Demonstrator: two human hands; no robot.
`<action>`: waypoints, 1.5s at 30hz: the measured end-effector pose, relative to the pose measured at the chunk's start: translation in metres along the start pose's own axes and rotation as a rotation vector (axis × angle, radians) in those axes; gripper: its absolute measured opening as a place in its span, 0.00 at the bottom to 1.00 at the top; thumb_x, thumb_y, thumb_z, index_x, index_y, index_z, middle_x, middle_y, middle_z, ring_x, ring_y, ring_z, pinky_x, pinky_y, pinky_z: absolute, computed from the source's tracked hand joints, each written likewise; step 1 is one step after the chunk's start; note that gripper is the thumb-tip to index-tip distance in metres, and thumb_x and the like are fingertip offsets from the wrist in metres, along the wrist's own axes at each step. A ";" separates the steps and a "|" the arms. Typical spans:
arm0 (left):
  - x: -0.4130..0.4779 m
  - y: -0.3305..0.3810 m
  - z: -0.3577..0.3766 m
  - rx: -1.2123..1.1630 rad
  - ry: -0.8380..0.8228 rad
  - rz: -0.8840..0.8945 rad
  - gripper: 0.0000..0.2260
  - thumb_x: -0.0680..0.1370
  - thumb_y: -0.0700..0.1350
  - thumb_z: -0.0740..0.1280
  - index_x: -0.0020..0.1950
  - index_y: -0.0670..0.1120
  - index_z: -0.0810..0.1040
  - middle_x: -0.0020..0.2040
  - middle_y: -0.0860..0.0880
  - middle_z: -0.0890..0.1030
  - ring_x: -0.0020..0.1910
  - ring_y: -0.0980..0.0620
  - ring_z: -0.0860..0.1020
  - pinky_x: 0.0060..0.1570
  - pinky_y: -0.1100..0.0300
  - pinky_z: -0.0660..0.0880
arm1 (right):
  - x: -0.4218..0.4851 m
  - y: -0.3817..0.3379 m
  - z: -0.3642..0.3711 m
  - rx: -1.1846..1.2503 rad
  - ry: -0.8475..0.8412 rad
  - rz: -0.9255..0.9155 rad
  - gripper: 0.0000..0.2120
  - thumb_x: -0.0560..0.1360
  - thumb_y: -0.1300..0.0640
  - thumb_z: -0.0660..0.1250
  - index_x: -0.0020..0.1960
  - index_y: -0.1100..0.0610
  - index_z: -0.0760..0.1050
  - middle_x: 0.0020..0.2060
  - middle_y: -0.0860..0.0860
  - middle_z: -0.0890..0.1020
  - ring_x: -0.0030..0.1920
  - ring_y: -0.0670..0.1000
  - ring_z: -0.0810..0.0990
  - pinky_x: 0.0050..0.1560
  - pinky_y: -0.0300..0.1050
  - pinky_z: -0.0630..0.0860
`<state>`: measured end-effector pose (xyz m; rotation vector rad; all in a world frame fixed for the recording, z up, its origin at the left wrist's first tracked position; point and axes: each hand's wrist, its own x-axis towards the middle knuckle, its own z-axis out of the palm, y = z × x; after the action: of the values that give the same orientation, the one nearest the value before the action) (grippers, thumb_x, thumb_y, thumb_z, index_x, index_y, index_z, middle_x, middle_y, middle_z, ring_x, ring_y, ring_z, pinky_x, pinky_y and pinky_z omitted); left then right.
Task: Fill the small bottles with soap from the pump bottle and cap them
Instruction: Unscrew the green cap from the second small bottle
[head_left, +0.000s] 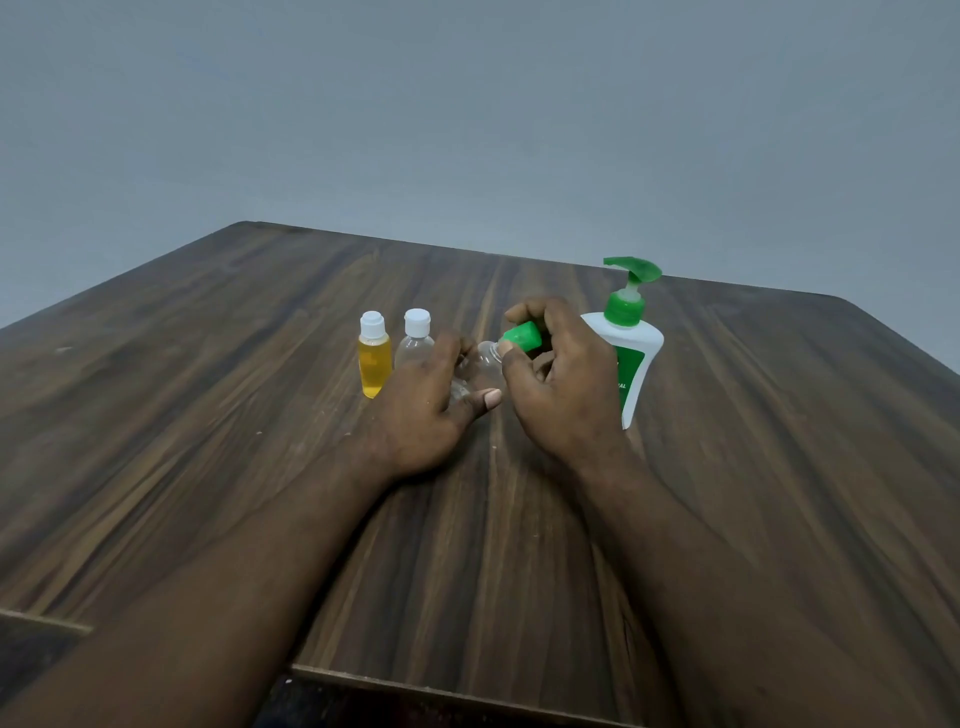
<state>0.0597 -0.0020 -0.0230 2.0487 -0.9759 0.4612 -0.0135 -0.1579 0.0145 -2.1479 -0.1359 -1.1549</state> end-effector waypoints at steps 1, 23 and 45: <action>0.000 0.000 0.000 -0.005 0.008 0.007 0.23 0.76 0.62 0.66 0.61 0.45 0.74 0.51 0.49 0.80 0.48 0.51 0.77 0.46 0.49 0.76 | 0.000 -0.001 0.000 0.017 0.019 0.000 0.10 0.73 0.60 0.72 0.54 0.56 0.79 0.43 0.43 0.81 0.35 0.39 0.74 0.39 0.38 0.70; -0.011 0.014 -0.023 -0.120 0.362 -0.047 0.19 0.80 0.62 0.61 0.58 0.47 0.71 0.45 0.48 0.82 0.42 0.49 0.81 0.41 0.52 0.76 | -0.013 0.015 0.026 -0.200 -0.406 0.245 0.09 0.73 0.49 0.79 0.41 0.51 0.81 0.39 0.44 0.86 0.41 0.45 0.82 0.46 0.47 0.80; -0.010 0.011 -0.018 -0.040 0.262 -0.074 0.22 0.78 0.65 0.62 0.60 0.48 0.72 0.44 0.54 0.81 0.41 0.61 0.78 0.39 0.73 0.67 | -0.011 0.016 0.033 -0.326 -0.374 0.140 0.11 0.74 0.55 0.73 0.54 0.52 0.74 0.47 0.52 0.84 0.48 0.56 0.80 0.46 0.52 0.77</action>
<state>0.0448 0.0127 -0.0120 1.9239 -0.7441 0.6466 0.0089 -0.1480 -0.0149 -2.6006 0.0411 -0.7243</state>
